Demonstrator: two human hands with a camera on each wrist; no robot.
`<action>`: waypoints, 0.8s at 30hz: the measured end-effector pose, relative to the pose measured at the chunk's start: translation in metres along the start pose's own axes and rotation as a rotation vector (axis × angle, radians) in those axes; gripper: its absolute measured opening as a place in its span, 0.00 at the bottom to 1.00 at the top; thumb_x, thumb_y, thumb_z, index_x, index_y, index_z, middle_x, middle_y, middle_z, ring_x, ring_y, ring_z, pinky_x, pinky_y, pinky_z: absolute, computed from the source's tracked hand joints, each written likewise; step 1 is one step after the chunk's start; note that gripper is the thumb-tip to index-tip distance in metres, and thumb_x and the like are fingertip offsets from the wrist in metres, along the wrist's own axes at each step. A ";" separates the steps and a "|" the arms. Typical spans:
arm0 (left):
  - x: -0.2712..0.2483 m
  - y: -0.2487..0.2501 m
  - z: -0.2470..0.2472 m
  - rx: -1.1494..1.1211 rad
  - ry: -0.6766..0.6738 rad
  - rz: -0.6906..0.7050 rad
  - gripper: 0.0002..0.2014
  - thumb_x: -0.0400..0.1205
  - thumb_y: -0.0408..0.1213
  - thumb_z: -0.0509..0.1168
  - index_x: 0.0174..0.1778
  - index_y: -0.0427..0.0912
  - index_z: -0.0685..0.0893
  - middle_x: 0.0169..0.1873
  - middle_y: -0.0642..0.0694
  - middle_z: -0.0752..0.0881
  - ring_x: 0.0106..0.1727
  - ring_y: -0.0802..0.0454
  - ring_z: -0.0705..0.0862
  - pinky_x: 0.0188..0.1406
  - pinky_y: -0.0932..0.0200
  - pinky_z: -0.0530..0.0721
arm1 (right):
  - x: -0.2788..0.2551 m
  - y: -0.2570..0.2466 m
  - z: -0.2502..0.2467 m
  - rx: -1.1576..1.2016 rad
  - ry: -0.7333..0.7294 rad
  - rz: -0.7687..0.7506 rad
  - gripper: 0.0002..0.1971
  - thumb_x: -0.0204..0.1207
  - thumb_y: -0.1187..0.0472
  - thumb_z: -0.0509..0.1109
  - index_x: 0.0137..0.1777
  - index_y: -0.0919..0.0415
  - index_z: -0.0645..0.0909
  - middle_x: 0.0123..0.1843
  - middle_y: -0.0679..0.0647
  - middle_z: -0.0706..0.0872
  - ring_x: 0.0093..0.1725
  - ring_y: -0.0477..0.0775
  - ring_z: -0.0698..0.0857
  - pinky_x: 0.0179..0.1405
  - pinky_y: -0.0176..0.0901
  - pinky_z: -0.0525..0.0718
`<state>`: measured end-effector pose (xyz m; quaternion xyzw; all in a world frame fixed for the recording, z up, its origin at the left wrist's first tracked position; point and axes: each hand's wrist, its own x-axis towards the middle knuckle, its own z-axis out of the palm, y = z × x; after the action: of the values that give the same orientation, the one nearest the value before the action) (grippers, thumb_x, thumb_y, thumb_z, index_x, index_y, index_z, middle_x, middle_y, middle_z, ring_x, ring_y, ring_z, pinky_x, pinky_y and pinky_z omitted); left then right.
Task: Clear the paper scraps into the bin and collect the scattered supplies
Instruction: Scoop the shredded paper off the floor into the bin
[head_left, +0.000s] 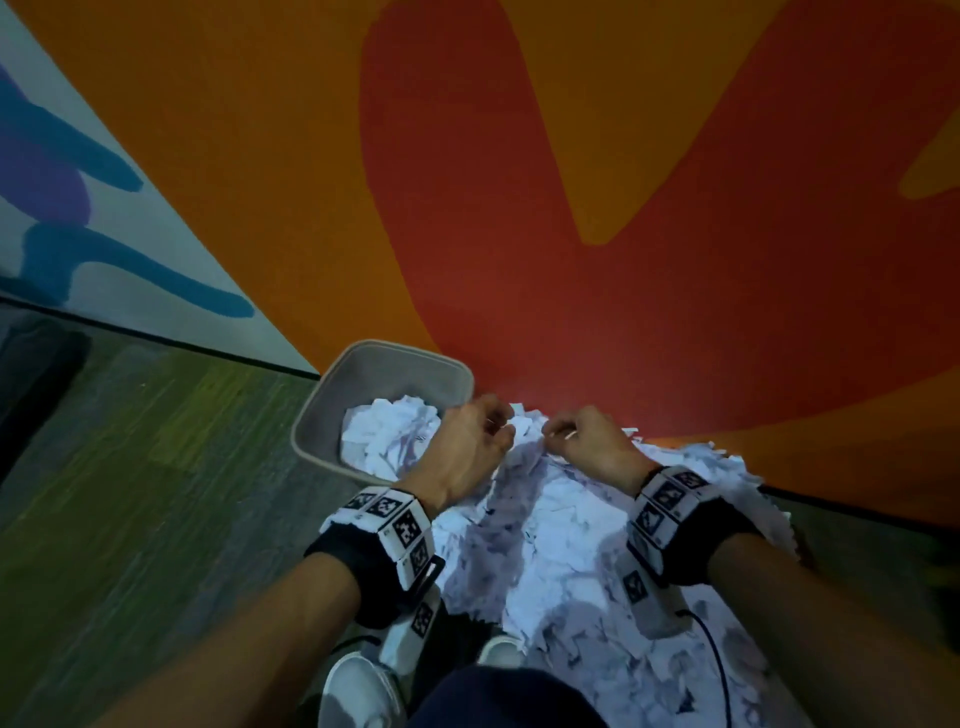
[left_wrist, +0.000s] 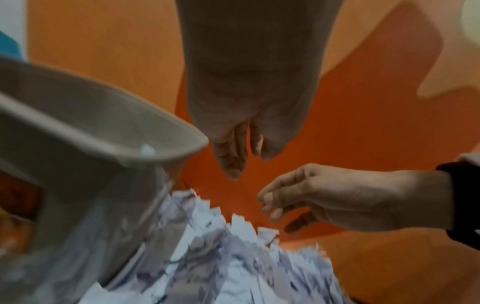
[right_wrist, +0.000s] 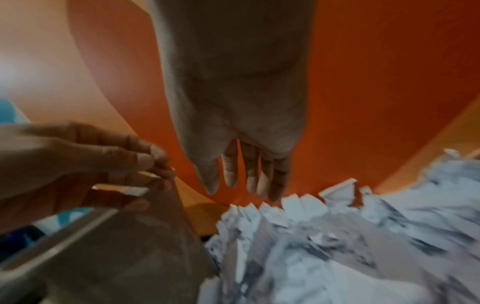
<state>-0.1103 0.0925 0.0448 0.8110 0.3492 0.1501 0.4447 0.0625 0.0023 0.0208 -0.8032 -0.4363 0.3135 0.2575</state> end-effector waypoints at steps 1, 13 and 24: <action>0.006 -0.005 0.015 0.022 -0.032 -0.011 0.08 0.83 0.35 0.65 0.57 0.41 0.84 0.49 0.48 0.88 0.44 0.55 0.85 0.50 0.55 0.84 | 0.001 0.018 0.004 -0.023 -0.027 0.030 0.10 0.75 0.58 0.76 0.54 0.60 0.88 0.48 0.53 0.89 0.50 0.55 0.87 0.47 0.42 0.81; 0.043 -0.131 0.125 0.301 -0.395 -0.235 0.63 0.70 0.55 0.78 0.86 0.59 0.35 0.85 0.43 0.31 0.83 0.41 0.28 0.83 0.30 0.53 | 0.028 0.145 0.079 -0.347 -0.258 0.274 0.67 0.60 0.34 0.82 0.83 0.33 0.30 0.85 0.57 0.26 0.83 0.75 0.30 0.76 0.85 0.51; 0.044 -0.162 0.148 0.489 -0.354 -0.288 0.45 0.77 0.41 0.73 0.85 0.59 0.53 0.81 0.31 0.50 0.81 0.27 0.54 0.75 0.40 0.73 | 0.037 0.159 0.108 -0.628 -0.140 0.119 0.42 0.76 0.48 0.72 0.85 0.46 0.52 0.80 0.62 0.58 0.75 0.69 0.64 0.62 0.59 0.78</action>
<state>-0.0669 0.0906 -0.1747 0.8496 0.4030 -0.1459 0.3072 0.0851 -0.0283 -0.1713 -0.8439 -0.4805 0.2327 -0.0525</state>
